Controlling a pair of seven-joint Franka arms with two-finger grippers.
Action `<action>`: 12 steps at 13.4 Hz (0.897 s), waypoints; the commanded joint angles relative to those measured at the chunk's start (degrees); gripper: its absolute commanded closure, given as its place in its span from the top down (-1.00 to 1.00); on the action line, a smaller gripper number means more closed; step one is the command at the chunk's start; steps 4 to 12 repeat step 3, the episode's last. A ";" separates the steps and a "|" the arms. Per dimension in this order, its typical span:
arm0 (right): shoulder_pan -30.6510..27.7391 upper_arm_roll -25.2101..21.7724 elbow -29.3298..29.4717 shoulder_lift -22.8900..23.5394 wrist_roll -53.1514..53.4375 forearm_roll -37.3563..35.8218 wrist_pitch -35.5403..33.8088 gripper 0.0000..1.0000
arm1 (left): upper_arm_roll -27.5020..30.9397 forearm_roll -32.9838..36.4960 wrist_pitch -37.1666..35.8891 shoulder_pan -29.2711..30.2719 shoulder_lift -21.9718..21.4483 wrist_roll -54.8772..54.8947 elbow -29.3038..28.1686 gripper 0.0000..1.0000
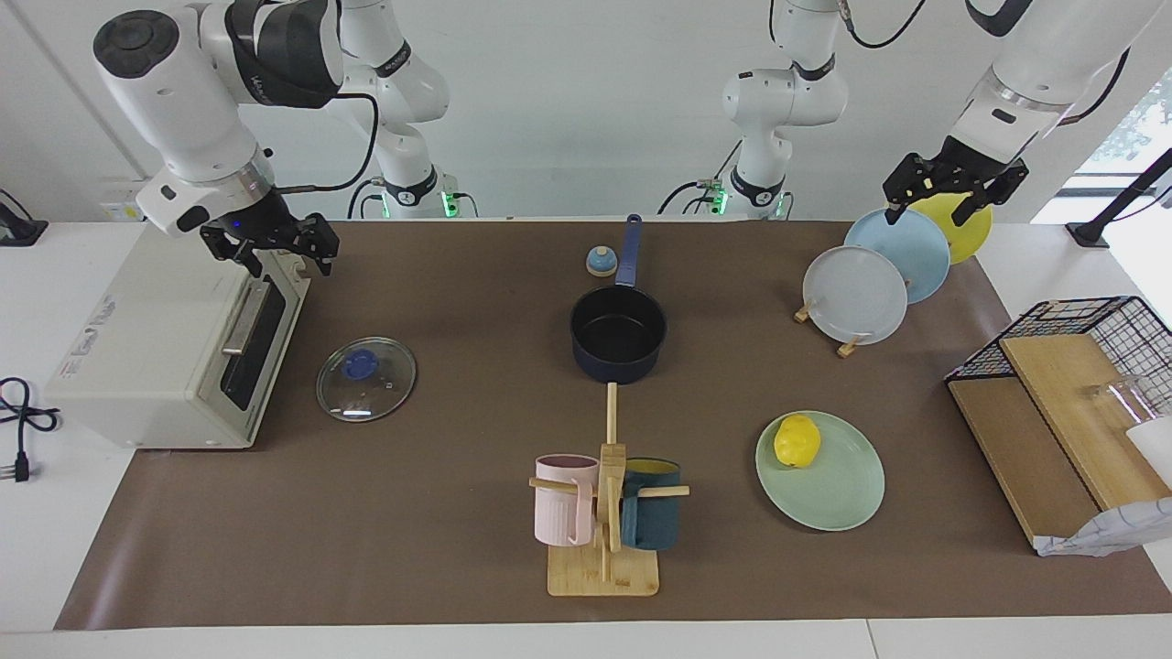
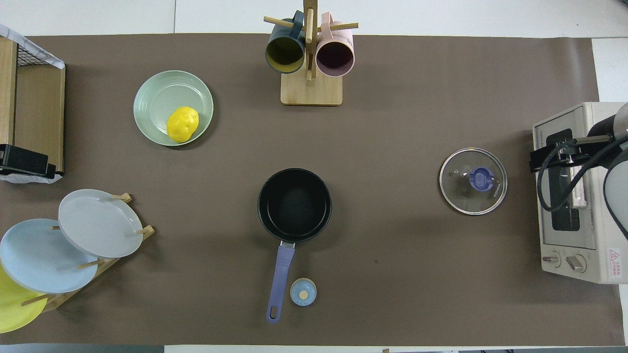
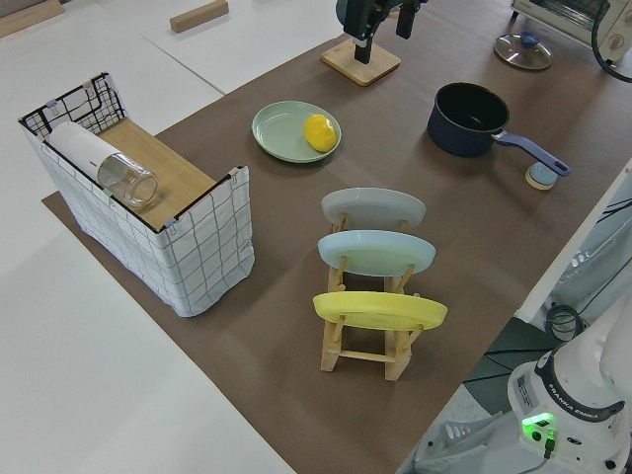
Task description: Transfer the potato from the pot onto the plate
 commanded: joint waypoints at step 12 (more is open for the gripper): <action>-0.56 0.39 0.06 -0.36 0.88 0.42 -0.99 1.00 | -0.61 0.73 -0.57 -0.01 -1.37 0.71 -0.92 1.00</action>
